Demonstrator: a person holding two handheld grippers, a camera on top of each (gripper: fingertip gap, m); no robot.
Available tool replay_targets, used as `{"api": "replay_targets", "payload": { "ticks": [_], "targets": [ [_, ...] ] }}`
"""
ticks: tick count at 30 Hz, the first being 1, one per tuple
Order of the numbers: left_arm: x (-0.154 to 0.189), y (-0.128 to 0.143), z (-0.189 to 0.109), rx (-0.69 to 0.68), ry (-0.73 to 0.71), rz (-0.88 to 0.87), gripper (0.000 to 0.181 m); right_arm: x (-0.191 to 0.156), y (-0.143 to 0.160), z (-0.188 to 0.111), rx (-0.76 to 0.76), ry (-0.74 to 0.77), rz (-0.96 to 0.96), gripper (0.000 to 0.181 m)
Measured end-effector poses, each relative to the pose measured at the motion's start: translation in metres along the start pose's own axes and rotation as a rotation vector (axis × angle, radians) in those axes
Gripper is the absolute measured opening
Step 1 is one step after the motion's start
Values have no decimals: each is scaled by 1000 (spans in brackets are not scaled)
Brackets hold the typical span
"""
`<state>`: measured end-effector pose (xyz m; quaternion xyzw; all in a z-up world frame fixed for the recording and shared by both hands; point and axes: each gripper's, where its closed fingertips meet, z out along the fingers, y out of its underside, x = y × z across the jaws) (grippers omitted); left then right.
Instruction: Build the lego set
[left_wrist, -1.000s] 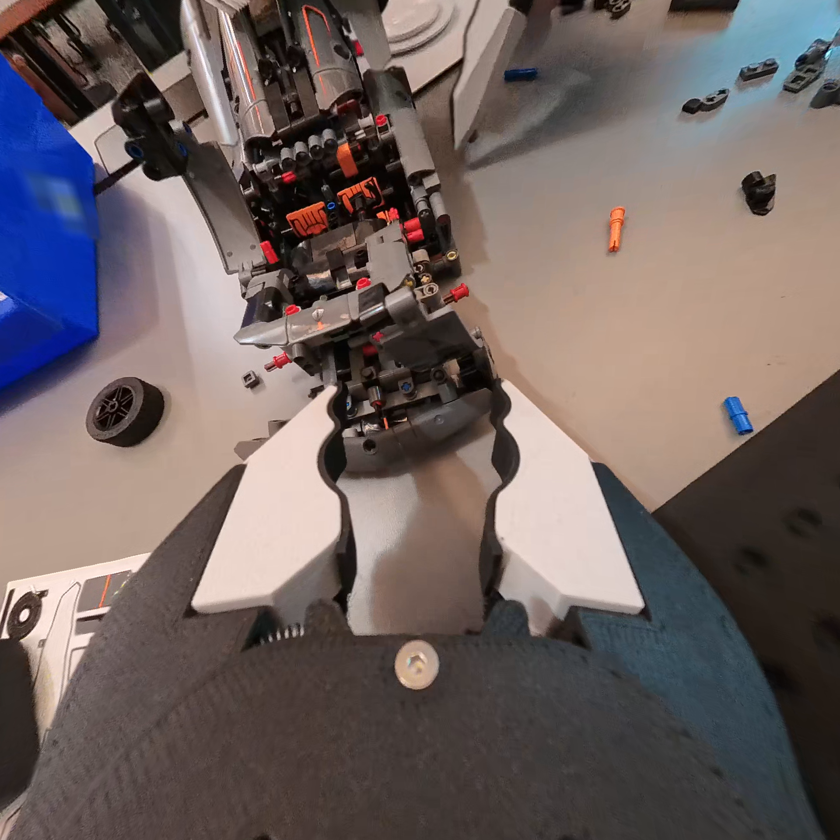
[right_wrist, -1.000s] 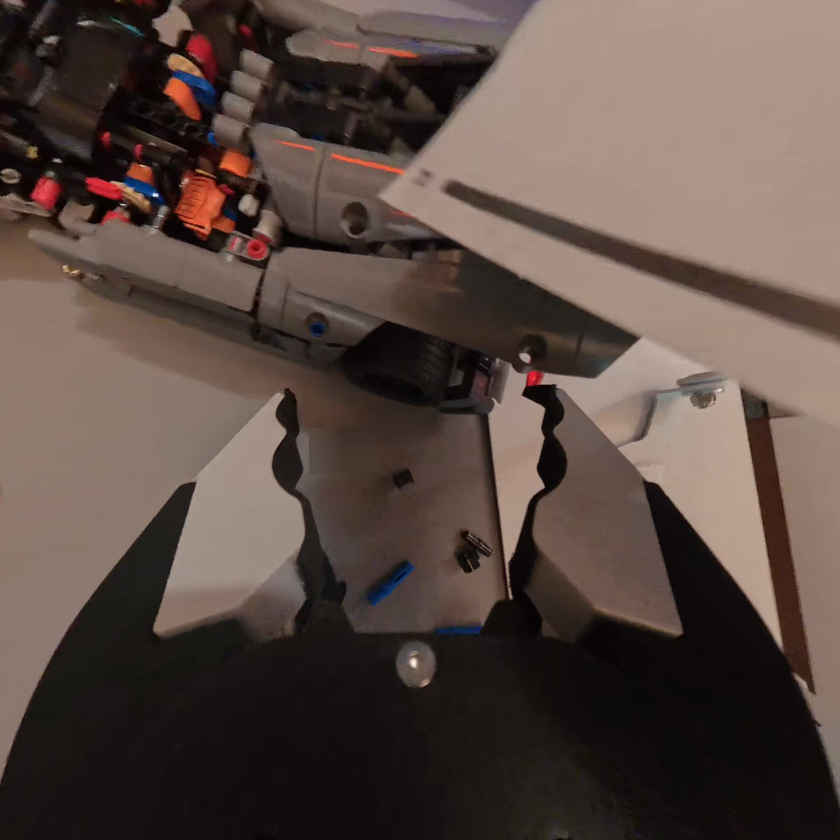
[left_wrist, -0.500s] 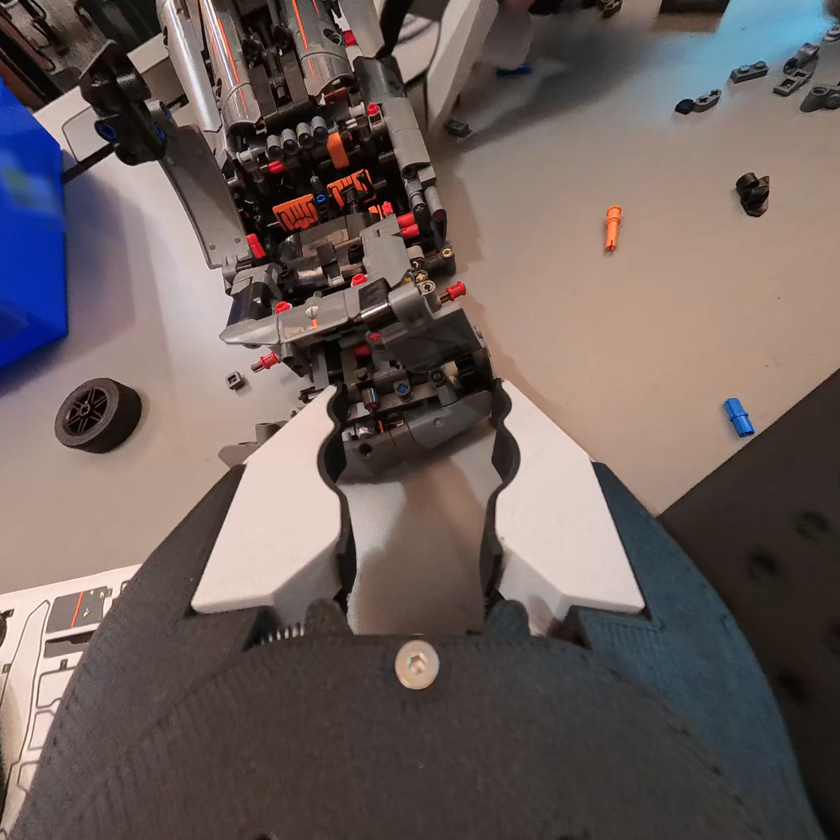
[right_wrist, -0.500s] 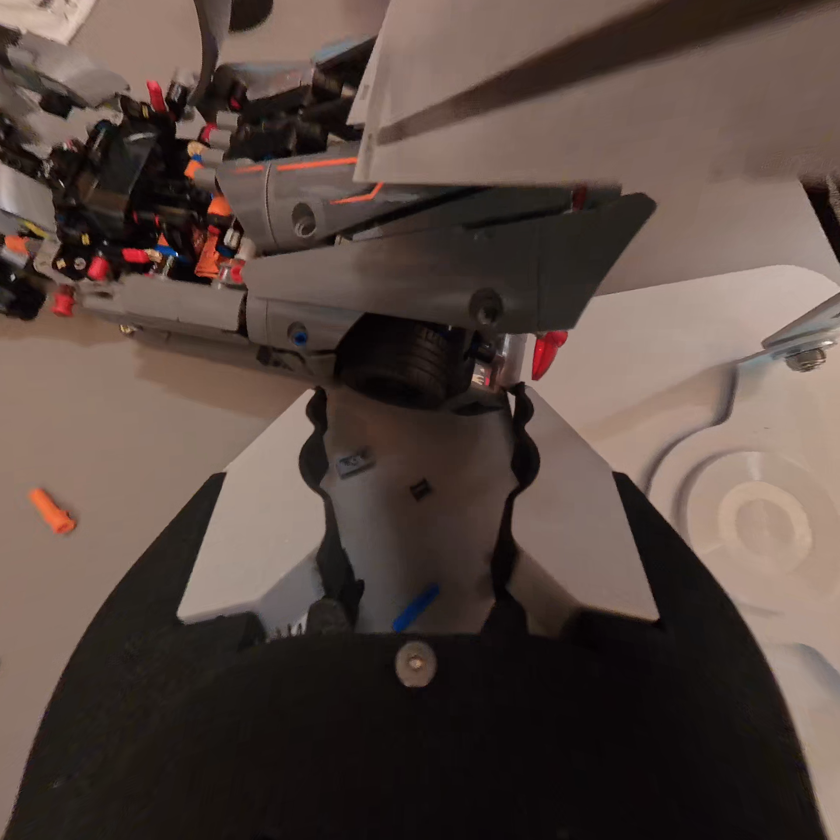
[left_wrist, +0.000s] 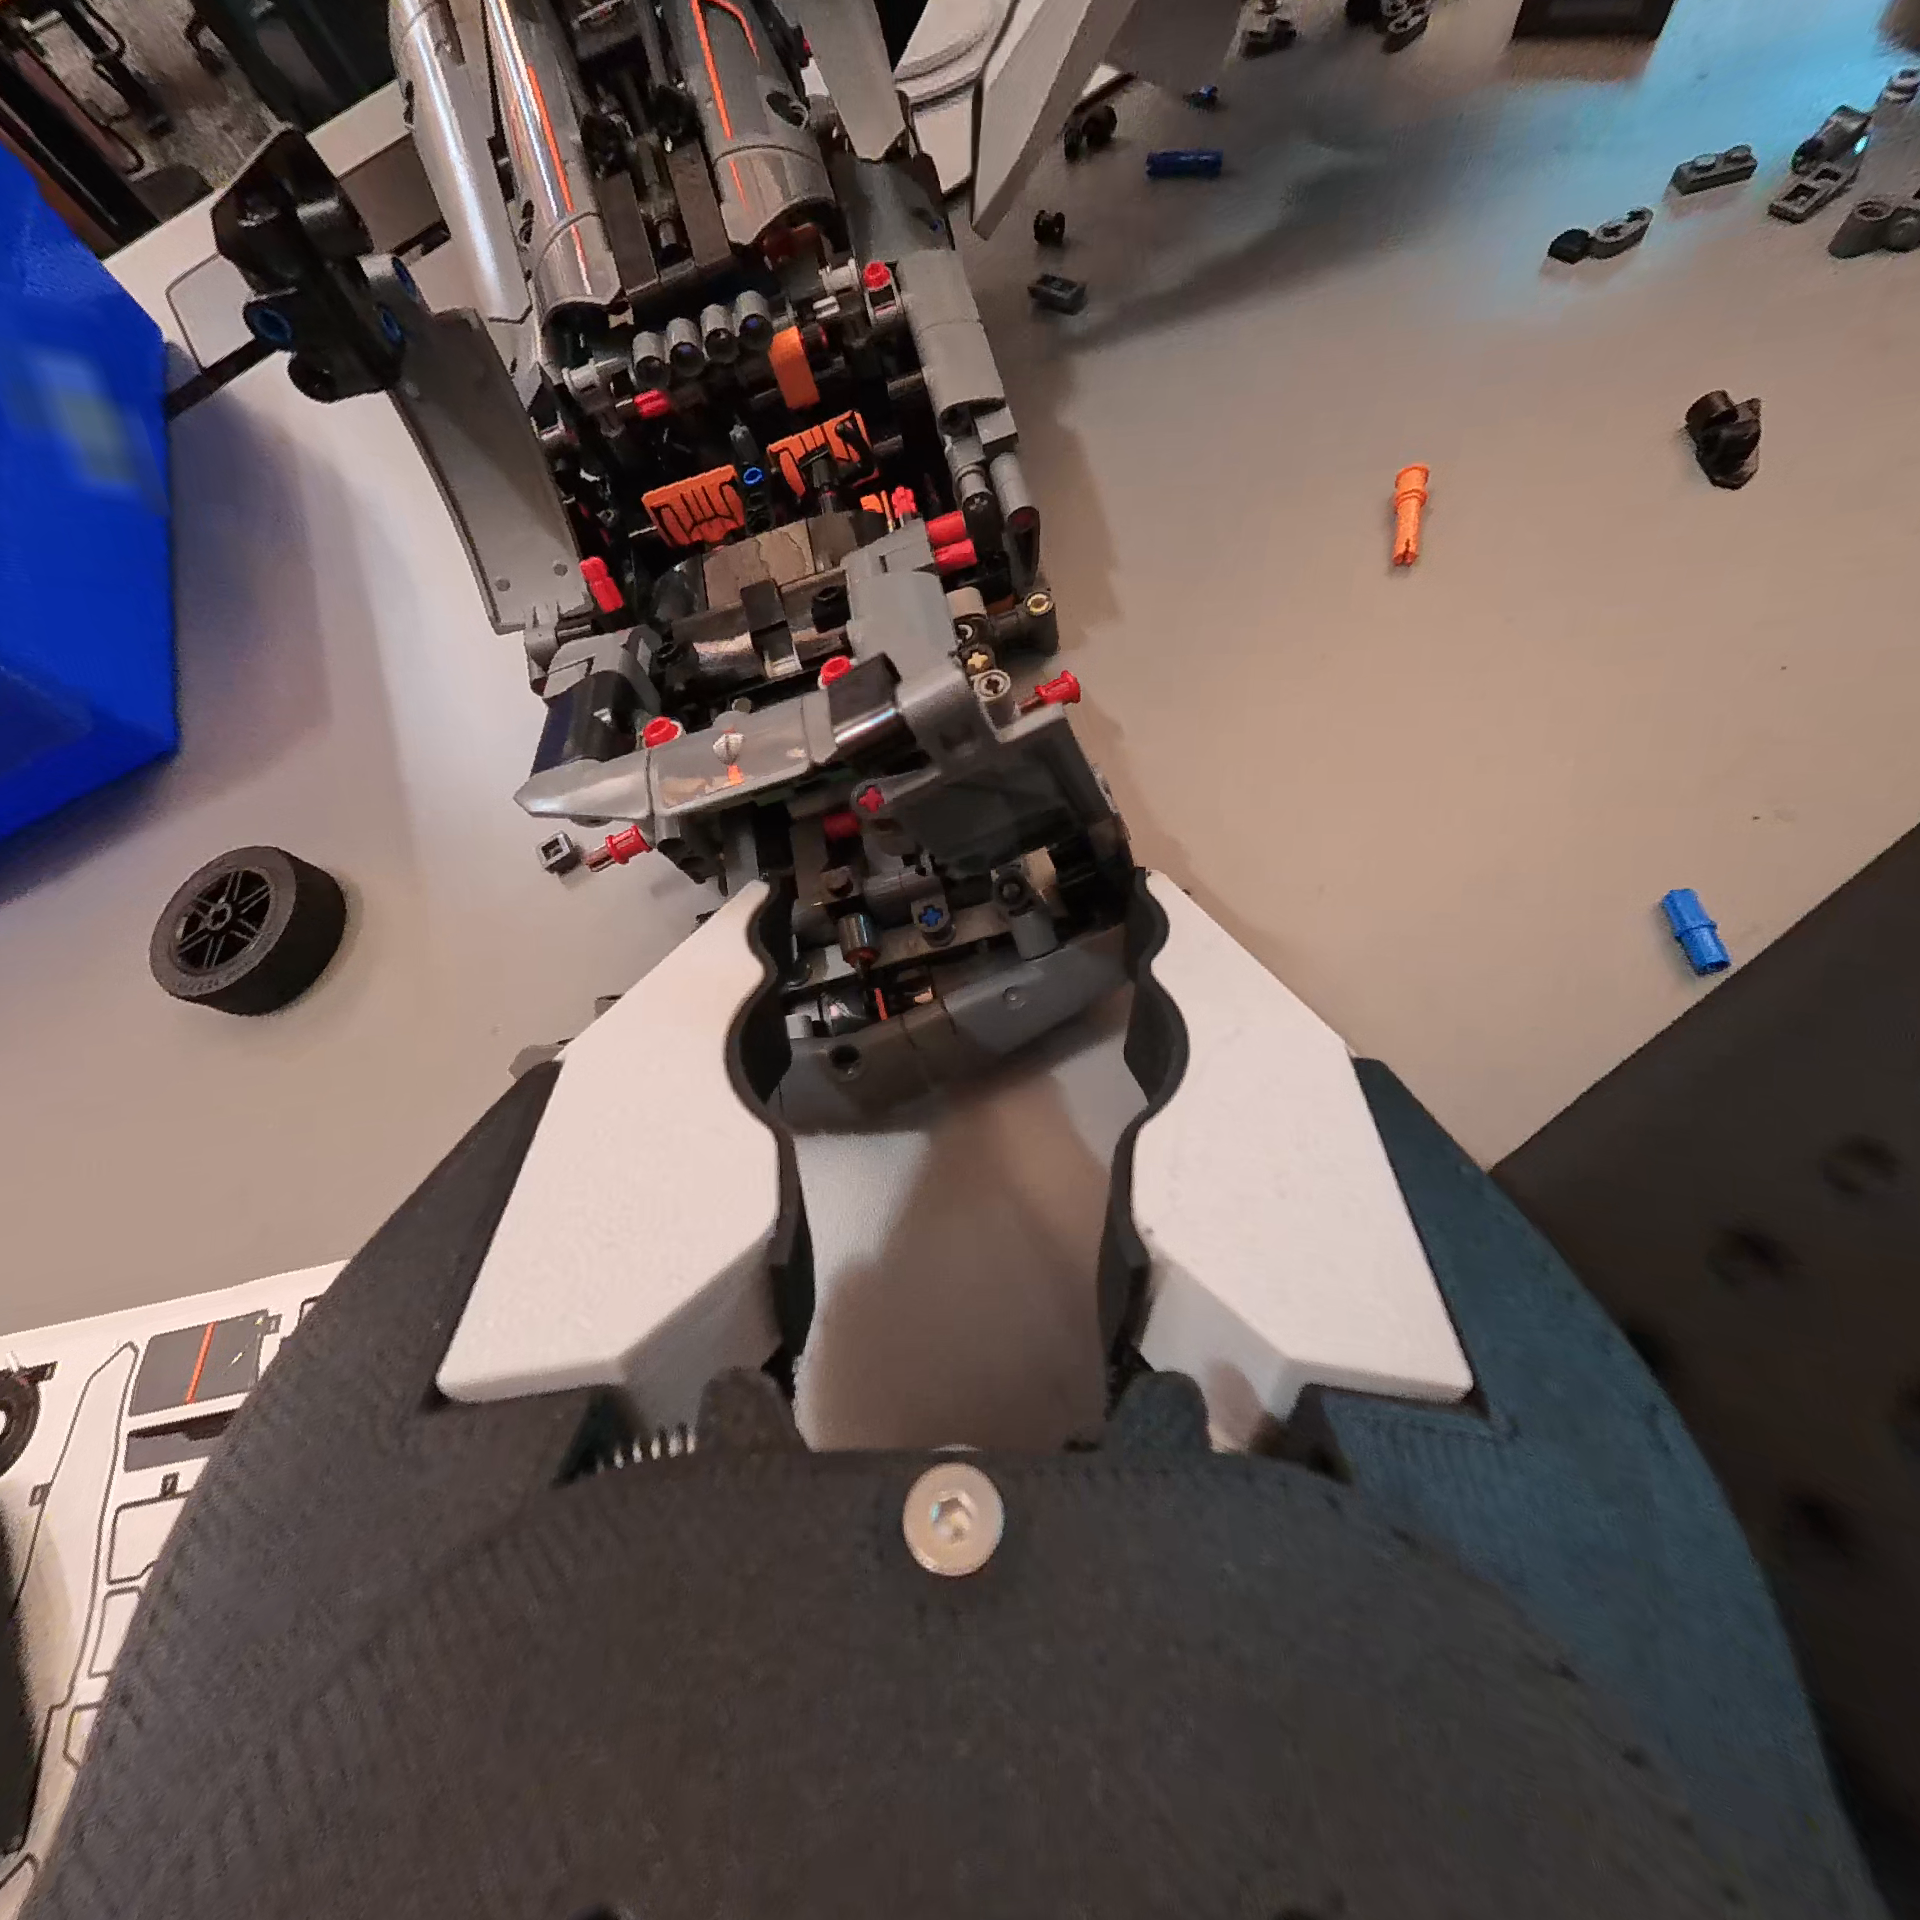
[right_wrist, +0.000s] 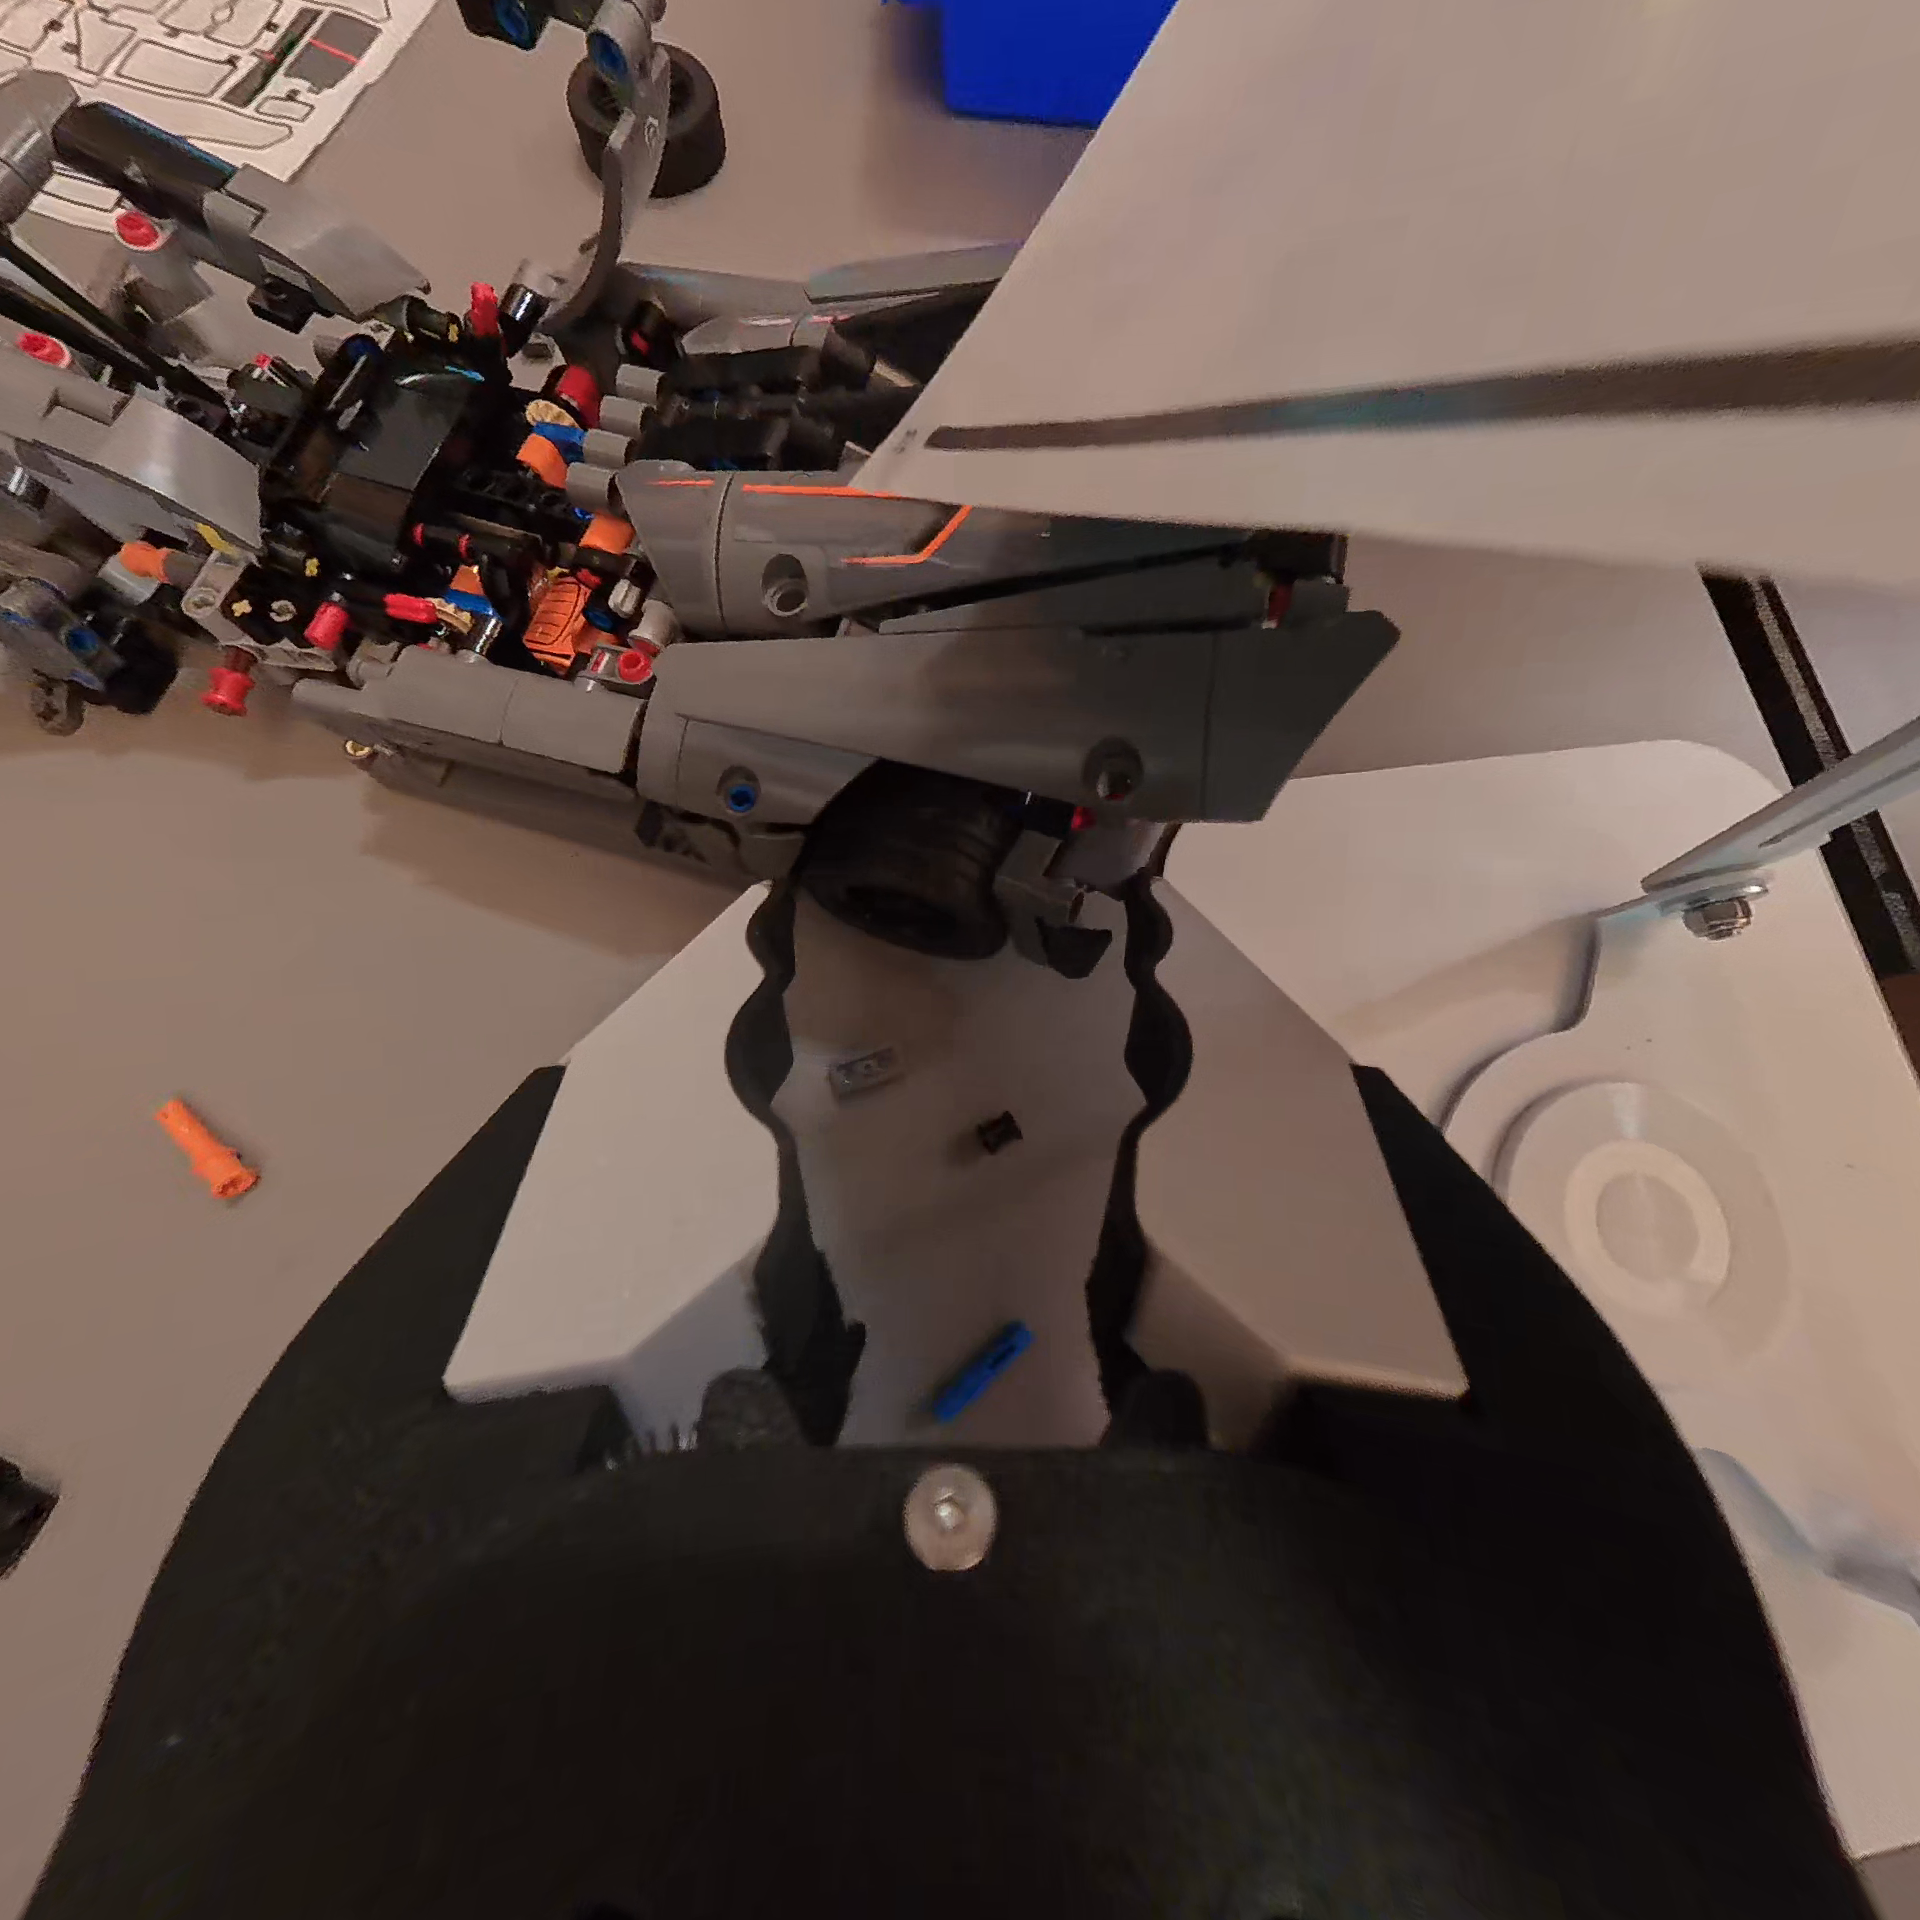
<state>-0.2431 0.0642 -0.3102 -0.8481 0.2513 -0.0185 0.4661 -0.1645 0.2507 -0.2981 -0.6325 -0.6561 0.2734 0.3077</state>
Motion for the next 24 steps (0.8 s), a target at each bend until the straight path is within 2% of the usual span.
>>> {"api": "replay_targets", "payload": {
  "ticks": [4,8,11,18,20,22,24],
  "targets": [
    [0,0,-1,1,0,6,60,-1,-5,-5,39,-19,7,55],
    [-3,0,0,1,-22,7,54,4,10,-3,-43,-18,26,54],
    [-4,0,0,0,-21,4,53,5,10,-11,-64,-19,1,47],
    [2,-1,-6,-6,20,-19,56,-27,-9,-14,-25,-146,-14,40],
    [4,-1,-7,-4,34,-27,57,-23,-11,-9,-10,-89,-59,40],
    [7,-2,-7,1,43,-33,57,-25,-15,-5,22,-51,-136,49],
    [7,-2,-6,-7,41,-23,57,-21,-8,4,-14,2,-183,54]
  ]
}}
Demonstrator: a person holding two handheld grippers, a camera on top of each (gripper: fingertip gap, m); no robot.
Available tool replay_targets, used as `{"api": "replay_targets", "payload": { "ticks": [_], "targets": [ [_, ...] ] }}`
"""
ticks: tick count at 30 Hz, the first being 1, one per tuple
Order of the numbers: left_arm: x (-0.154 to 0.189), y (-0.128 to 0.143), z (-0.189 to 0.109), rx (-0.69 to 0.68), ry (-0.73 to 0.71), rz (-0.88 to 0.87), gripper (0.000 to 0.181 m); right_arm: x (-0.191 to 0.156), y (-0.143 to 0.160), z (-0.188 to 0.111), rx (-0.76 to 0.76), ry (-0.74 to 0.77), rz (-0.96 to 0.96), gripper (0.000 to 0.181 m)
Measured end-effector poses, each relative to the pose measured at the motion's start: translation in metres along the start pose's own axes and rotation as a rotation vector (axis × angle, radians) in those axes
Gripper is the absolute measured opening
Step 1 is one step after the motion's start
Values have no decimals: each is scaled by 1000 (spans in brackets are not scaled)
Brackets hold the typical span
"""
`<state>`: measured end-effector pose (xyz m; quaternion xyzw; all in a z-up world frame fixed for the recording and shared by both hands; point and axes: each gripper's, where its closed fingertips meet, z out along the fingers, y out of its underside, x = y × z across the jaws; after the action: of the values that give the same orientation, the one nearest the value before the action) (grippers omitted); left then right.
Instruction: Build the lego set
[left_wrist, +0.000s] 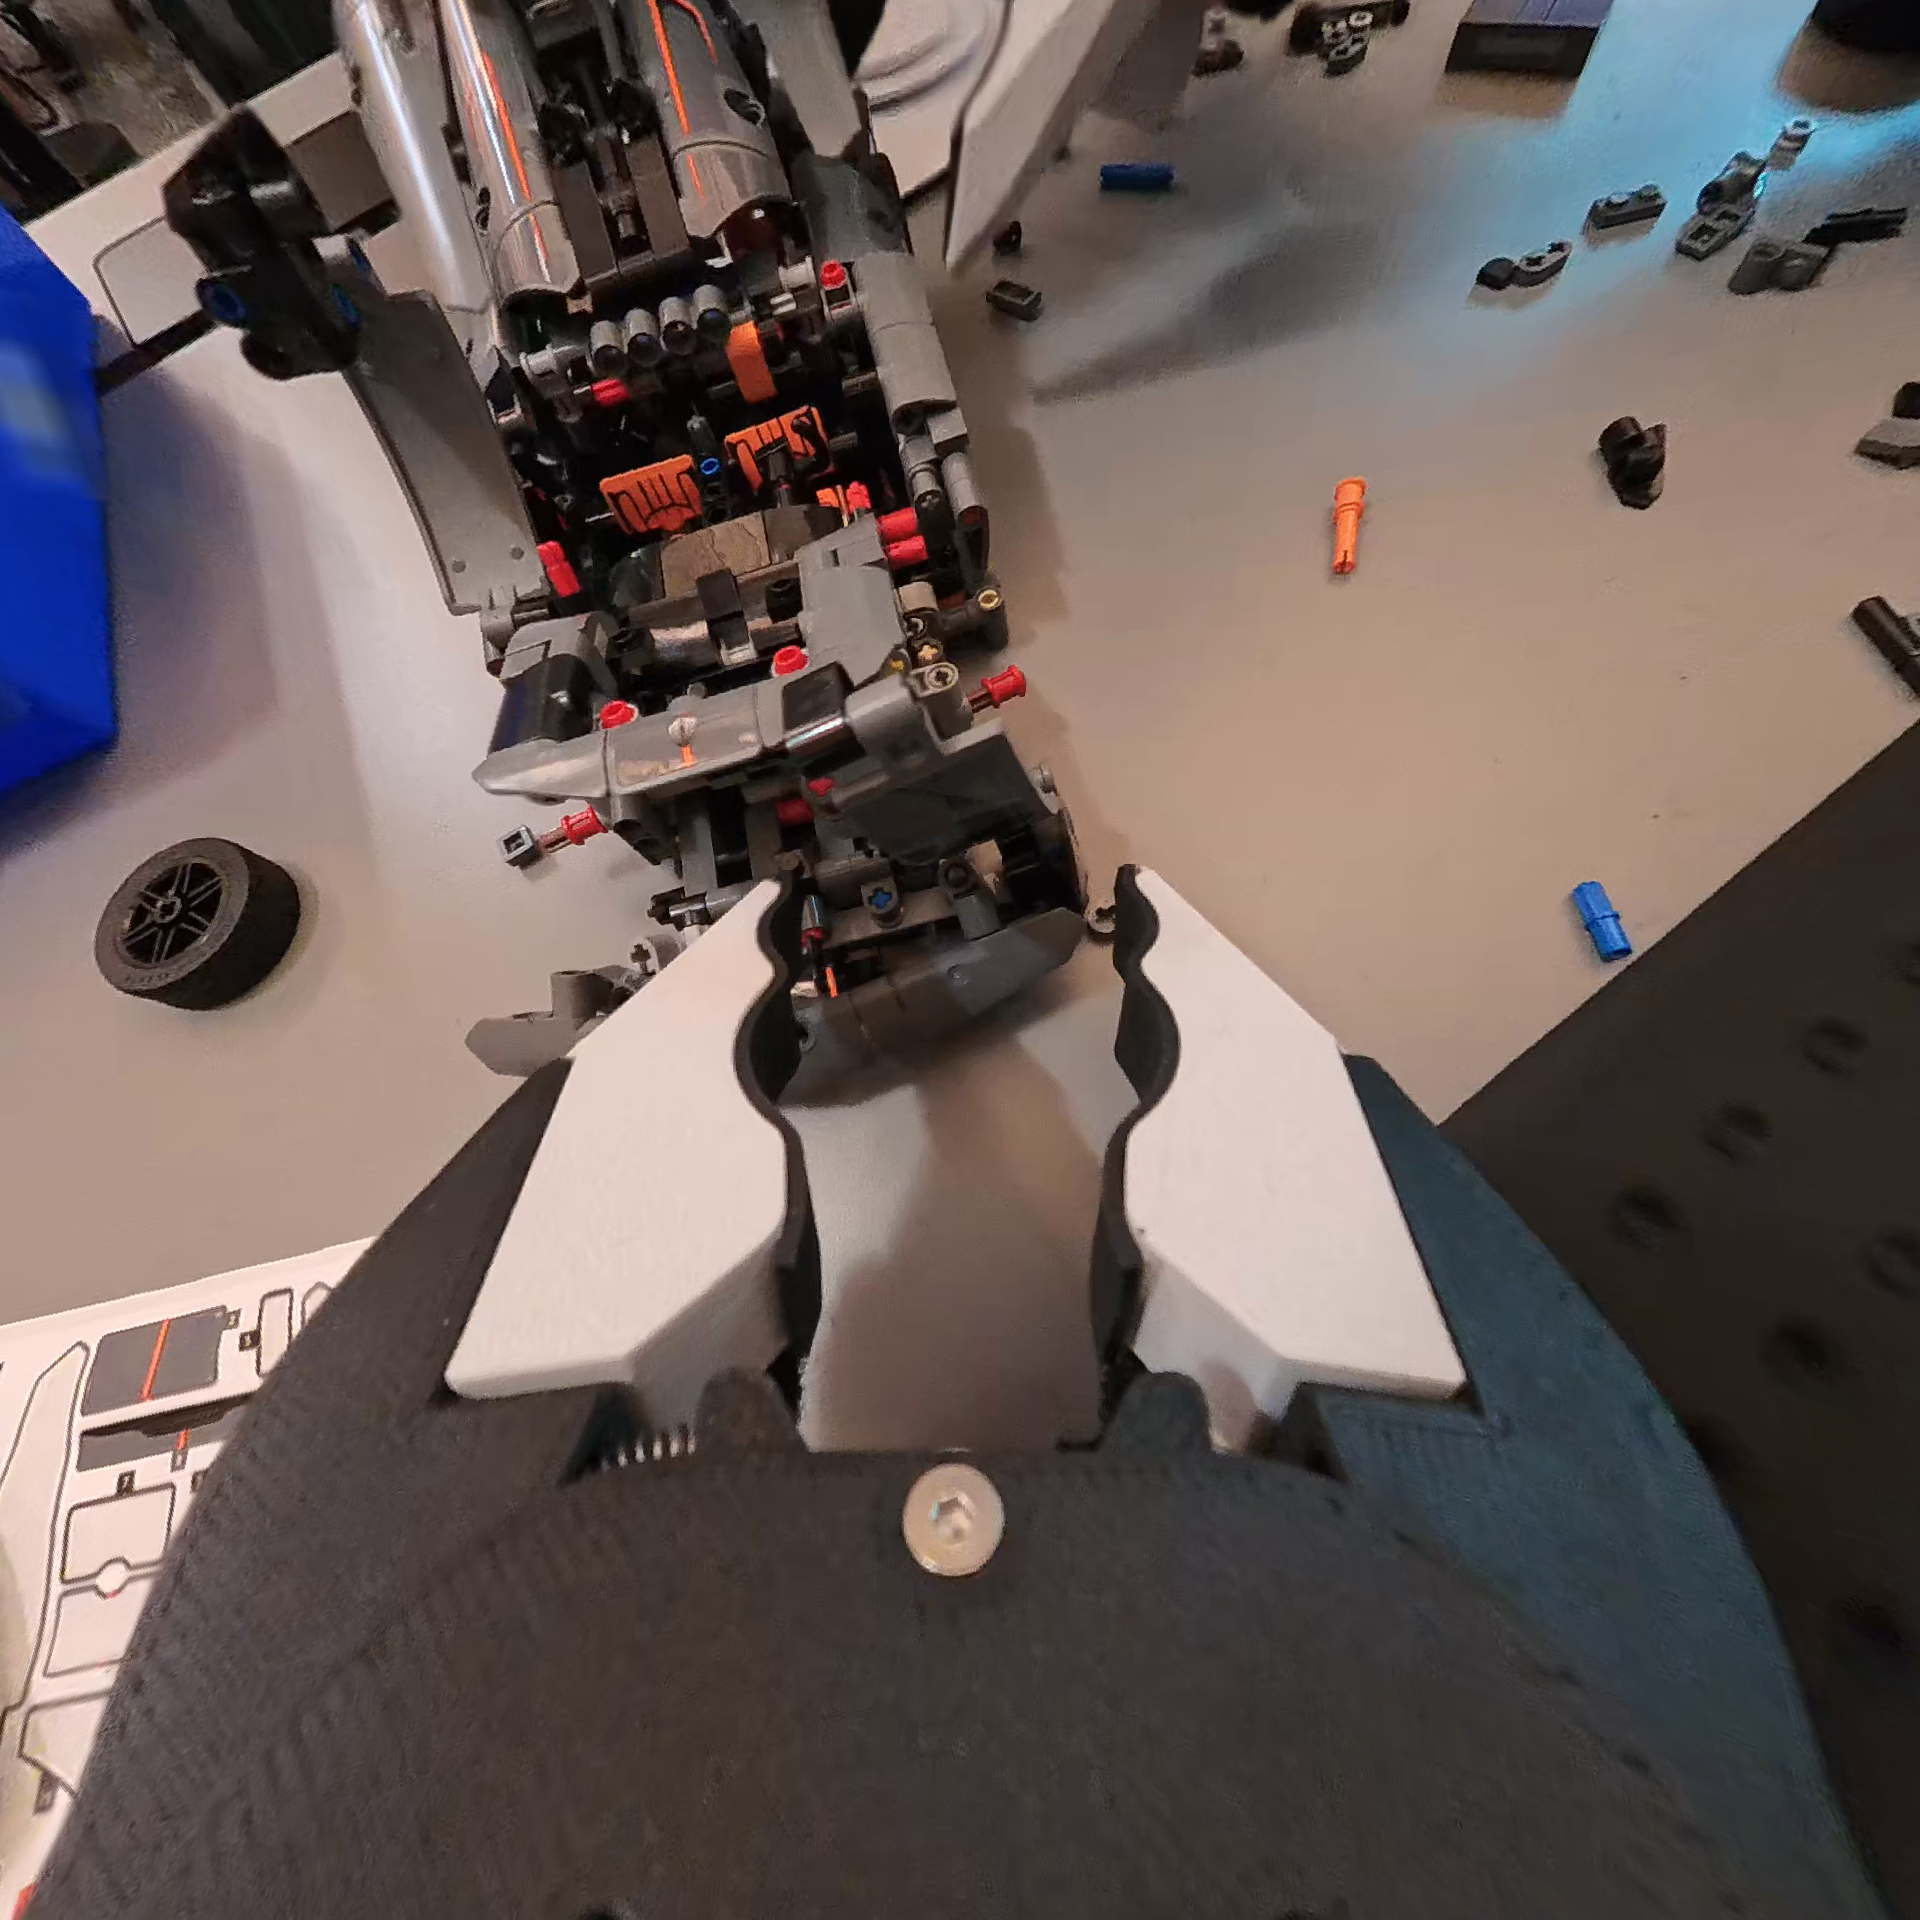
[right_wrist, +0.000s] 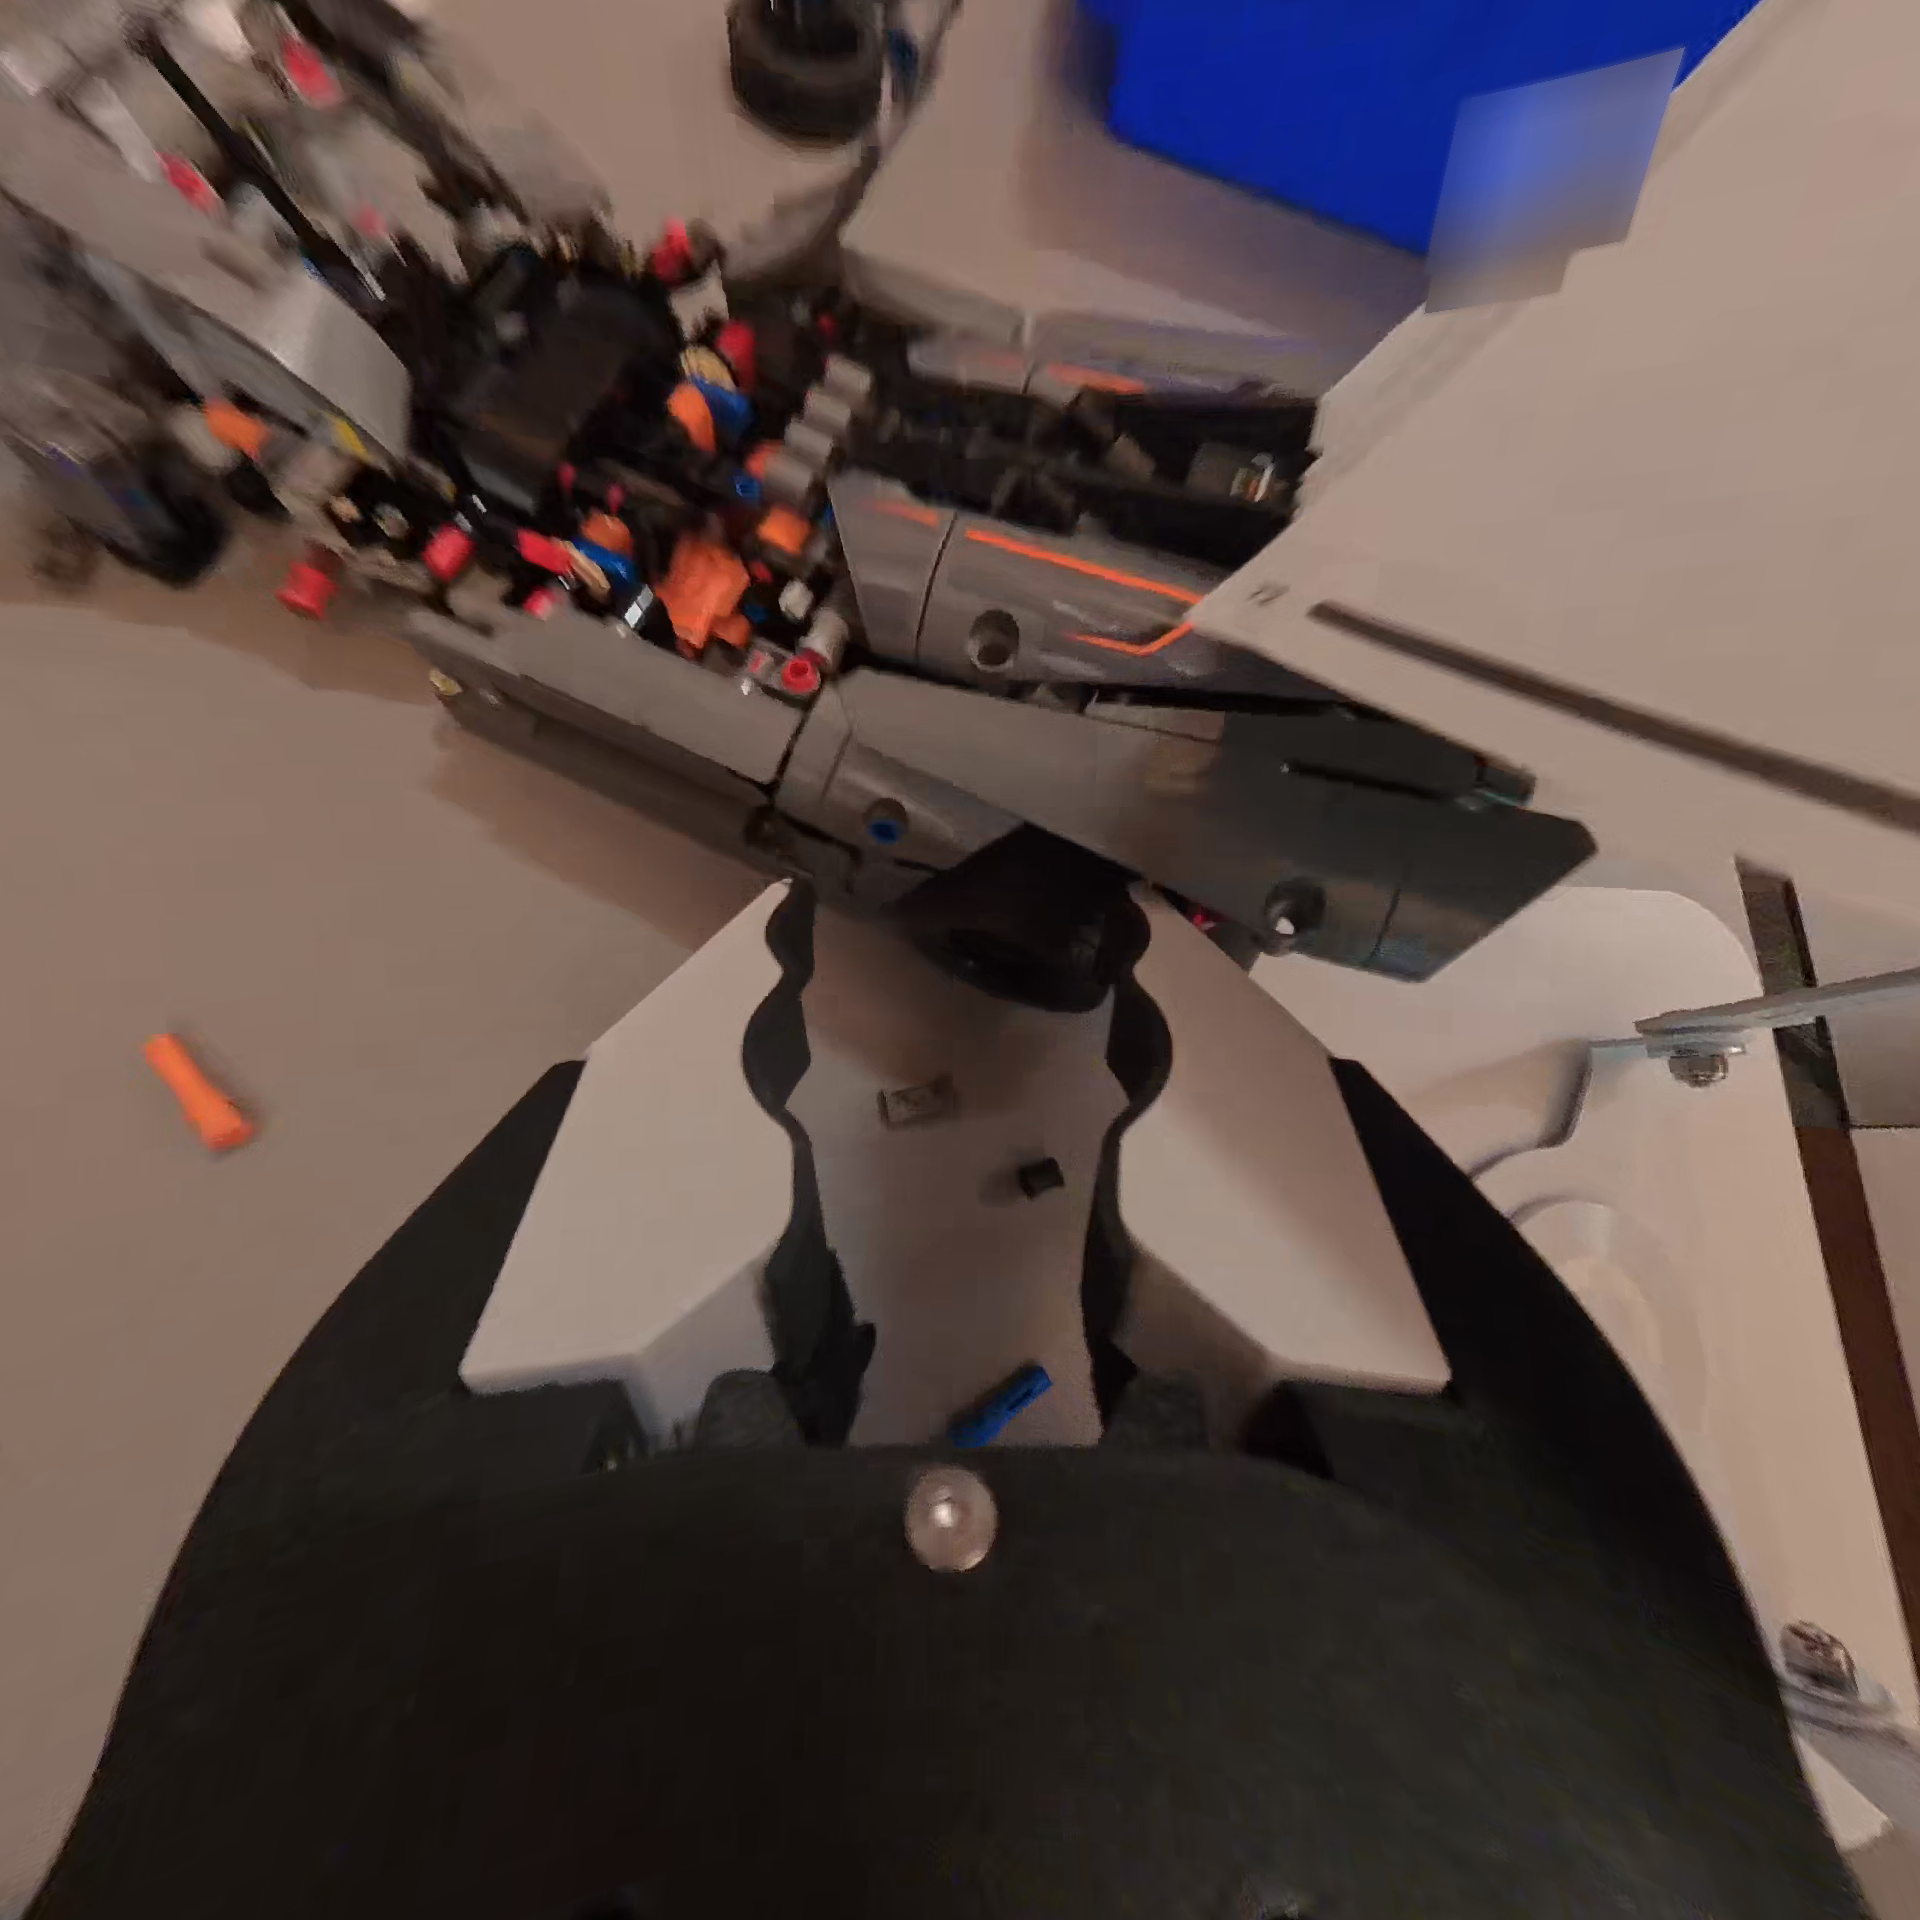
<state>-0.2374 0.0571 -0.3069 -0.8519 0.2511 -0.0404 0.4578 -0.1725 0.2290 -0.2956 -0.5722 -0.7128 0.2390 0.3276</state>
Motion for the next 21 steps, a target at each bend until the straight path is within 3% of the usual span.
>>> {"api": "replay_targets", "payload": {
  "ticks": [3,11,21],
  "targets": [
    [0,2,5,-25,-13,18,58,1,6,11,-11,39,-55,63],
    [-7,10,10,-84,-69,85,55,-6,2,6,-16,39,-142,36],
    [-38,27,-6,-112,-145,117,53,-38,-10,13,-21,-17,-165,30]
  ]
}}
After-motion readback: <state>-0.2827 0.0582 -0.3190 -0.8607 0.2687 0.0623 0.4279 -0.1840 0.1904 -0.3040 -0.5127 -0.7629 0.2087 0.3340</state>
